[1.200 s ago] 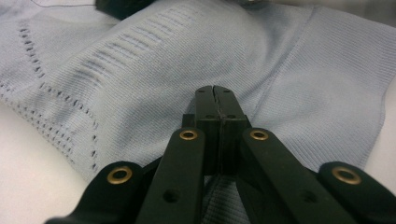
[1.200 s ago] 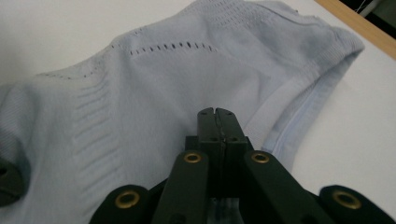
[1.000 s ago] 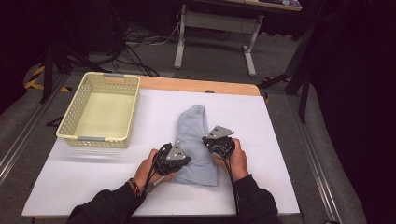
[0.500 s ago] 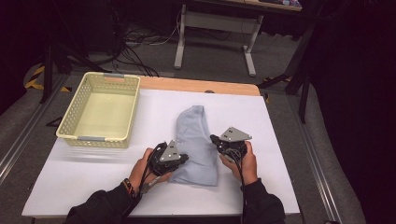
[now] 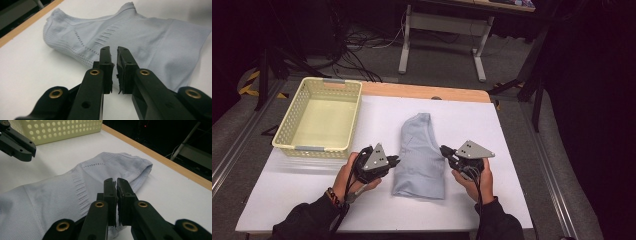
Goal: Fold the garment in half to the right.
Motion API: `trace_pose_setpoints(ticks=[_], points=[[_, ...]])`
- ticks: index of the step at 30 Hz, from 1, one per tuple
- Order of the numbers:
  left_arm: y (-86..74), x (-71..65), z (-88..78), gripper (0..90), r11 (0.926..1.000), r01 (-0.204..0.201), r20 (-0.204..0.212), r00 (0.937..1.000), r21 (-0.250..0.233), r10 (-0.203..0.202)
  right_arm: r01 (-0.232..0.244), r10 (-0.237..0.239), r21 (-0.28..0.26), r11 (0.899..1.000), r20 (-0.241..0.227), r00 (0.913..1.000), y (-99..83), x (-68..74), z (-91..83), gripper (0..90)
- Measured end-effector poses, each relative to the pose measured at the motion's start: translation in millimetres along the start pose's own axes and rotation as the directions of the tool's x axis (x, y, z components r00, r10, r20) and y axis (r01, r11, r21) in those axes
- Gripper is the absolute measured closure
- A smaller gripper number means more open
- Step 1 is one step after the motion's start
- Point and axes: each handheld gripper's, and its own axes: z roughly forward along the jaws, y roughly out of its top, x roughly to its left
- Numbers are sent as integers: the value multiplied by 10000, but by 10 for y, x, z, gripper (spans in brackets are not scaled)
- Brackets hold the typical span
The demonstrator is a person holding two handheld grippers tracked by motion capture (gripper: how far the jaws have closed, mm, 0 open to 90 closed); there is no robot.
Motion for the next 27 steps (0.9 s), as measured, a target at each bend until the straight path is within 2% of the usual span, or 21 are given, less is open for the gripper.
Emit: trace_pose_setpoints(ticks=[2, 4, 8, 14, 23, 27], points=[[-5, -4, -14, 798, 9999, -114, 32, 9999, -3, 114, -33, 34, -105, 9999, 60, 10000, -5, -3, -38, 847], [-9, -29, -35, 789, 9993, -354, -154, 9992, 72, 355, -22, 24, -169, 9999, 112, 9999, -10, -5, -70, 836], [-19, -59, -75, 745, 9984, -560, -320, 9979, 101, 563, -20, 25, -239, 9997, 190, 9998, -35, -4, -129, 804], [-60, -87, -170, 685, 9960, -880, -273, 9958, -145, 876, -78, 86, -351, 9994, 249, 9997, -81, 13, -220, 737], [-163, -115, -272, 618, 9943, -977, -399, 9946, -423, 960, -158, 170, -594, 9981, 208, 9996, -174, 40, -350, 609], [-214, -124, -311, 559, 9954, -764, -656, 9952, -575, 726, -86, 108, -552, 9984, 388, 9992, -214, 52, -392, 535]])
